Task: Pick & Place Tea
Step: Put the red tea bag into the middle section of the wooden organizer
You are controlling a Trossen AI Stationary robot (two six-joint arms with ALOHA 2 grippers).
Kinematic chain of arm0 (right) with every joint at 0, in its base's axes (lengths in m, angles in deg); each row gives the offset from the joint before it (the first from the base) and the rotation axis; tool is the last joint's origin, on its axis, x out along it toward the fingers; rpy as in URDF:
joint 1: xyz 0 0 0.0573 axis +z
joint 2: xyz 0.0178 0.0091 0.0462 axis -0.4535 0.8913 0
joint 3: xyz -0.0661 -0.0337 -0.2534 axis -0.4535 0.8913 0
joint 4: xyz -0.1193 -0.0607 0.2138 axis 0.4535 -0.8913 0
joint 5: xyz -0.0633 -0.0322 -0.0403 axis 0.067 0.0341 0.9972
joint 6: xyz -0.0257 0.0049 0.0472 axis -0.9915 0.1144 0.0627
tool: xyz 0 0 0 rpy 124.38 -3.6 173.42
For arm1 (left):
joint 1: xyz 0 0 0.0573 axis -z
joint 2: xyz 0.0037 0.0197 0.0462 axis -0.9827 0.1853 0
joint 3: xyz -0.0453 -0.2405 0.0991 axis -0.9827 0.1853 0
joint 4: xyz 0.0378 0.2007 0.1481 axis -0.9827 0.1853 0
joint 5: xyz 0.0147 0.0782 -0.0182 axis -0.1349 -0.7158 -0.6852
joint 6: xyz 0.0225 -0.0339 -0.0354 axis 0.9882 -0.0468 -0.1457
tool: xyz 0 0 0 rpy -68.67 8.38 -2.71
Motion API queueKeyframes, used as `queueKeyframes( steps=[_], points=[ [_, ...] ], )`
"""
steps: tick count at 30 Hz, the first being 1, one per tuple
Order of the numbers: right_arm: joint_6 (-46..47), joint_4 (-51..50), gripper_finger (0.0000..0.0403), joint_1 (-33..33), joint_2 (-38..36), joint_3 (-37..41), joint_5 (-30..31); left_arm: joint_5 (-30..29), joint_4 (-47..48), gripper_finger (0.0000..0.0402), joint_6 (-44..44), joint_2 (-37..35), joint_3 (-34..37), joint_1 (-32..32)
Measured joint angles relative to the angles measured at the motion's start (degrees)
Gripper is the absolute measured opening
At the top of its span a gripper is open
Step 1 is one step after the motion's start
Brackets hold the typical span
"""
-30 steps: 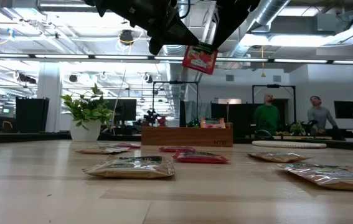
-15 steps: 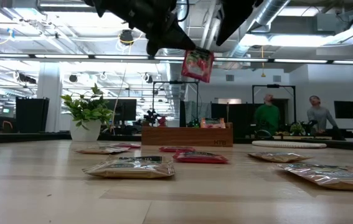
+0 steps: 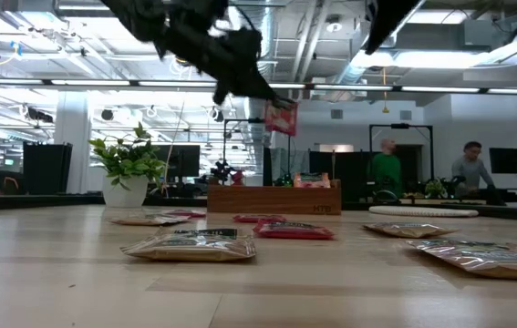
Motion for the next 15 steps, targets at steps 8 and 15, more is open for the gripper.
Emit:
queueKeyframes(
  steps=[8,15],
  points=[
    [4.73,2.67,0.0072,0.11,-4.13,5.11,0.02,3.25,-1.22,0.0,0.1,8.29,0.12,-4.89],
    [4.23,3.84,0.0072,0.11,-3.54,5.31,0.13,5.03,-3.97,0.0,1.23,11.39,0.01,-7.62]
  ],
)
